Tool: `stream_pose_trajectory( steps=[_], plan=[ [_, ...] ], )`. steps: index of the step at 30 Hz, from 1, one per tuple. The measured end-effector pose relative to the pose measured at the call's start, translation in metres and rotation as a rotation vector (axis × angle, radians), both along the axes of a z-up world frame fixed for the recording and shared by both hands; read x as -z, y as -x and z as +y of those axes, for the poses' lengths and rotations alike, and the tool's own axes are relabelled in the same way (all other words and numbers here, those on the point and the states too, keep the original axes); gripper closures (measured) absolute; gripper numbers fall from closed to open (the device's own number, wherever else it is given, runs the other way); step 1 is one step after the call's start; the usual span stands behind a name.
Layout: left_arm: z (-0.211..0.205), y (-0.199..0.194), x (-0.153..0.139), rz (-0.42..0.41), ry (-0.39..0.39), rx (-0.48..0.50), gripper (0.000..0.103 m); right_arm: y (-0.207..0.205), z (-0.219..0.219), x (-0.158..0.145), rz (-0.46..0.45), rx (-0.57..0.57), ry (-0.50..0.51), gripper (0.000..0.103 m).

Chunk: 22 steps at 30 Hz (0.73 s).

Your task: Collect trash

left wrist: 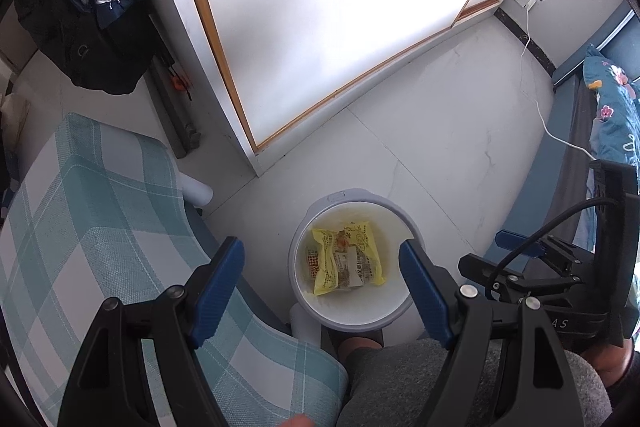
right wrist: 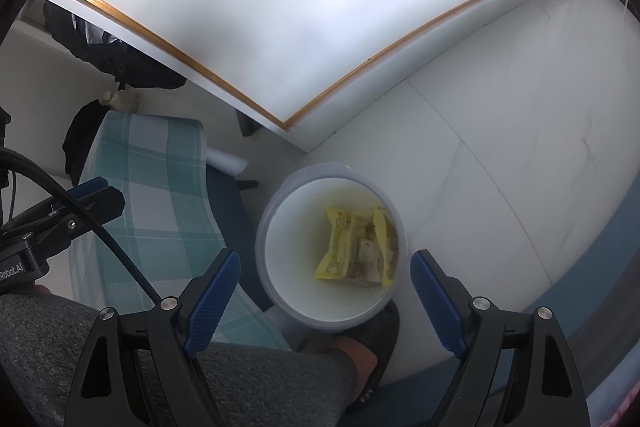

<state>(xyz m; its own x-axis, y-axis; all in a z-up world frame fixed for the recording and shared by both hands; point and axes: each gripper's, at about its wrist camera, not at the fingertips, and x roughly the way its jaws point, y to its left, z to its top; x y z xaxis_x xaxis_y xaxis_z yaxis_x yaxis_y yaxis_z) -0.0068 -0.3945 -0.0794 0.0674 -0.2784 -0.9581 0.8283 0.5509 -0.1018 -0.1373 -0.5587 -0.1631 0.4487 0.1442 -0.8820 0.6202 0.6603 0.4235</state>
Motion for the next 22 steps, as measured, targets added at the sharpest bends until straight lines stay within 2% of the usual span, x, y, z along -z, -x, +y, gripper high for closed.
stream_pose_trajectory(
  steps=[22],
  plan=[
    [-0.0003,-0.0037,0.0053,0.029,-0.012,-0.020,0.026,-0.0001,0.0024,0.0030,0.004,0.001,-0.005,0.016]
  ],
)
